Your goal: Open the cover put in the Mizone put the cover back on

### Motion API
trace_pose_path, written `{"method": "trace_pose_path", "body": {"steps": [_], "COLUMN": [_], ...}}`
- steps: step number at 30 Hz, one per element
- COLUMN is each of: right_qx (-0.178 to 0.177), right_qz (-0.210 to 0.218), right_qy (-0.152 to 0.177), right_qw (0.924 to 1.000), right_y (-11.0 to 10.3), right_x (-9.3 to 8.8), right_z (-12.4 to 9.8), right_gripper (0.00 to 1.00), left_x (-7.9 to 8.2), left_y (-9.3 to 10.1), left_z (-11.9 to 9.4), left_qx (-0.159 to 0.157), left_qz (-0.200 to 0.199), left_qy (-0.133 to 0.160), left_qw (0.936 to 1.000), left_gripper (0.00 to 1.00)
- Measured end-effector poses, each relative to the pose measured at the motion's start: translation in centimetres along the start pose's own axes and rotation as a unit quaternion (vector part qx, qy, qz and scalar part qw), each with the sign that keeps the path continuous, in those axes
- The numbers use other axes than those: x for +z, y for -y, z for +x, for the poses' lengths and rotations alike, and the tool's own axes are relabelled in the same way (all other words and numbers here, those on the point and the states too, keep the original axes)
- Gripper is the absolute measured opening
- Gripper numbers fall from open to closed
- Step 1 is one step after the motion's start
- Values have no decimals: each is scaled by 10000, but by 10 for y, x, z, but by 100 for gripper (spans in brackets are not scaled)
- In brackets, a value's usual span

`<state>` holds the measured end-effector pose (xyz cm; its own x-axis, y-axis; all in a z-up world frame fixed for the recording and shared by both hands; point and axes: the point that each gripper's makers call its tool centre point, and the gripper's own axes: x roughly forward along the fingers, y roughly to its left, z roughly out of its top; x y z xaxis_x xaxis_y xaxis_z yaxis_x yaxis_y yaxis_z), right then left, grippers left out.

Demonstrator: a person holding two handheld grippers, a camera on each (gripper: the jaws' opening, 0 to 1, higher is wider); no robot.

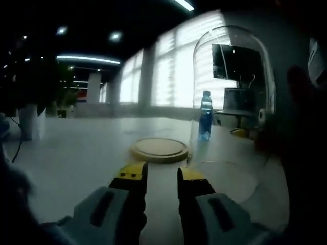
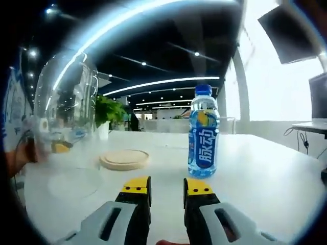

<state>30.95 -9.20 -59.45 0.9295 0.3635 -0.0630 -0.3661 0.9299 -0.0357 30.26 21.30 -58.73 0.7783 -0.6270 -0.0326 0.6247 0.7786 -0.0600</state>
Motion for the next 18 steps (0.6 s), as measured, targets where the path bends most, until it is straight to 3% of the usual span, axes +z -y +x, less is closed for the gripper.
{"method": "trace_pose_path", "body": {"steps": [11,18], "right_qx": [-100,0], "right_qz": [-177,-309], "right_qy": [-37,-65], "right_qw": [9998,9995], "right_y": [3,-2], "right_x": [-1,-3], "right_z": [1,2], "right_gripper": [17,17], "left_x": [-2,-4], "left_y": [-1,-15], "left_z": [-1,-1], "left_qx": [24,73], "left_qz": [-13,-44], "left_qy": [-53,-54], "left_qw": [10000,9999], "left_gripper": [17,17]}}
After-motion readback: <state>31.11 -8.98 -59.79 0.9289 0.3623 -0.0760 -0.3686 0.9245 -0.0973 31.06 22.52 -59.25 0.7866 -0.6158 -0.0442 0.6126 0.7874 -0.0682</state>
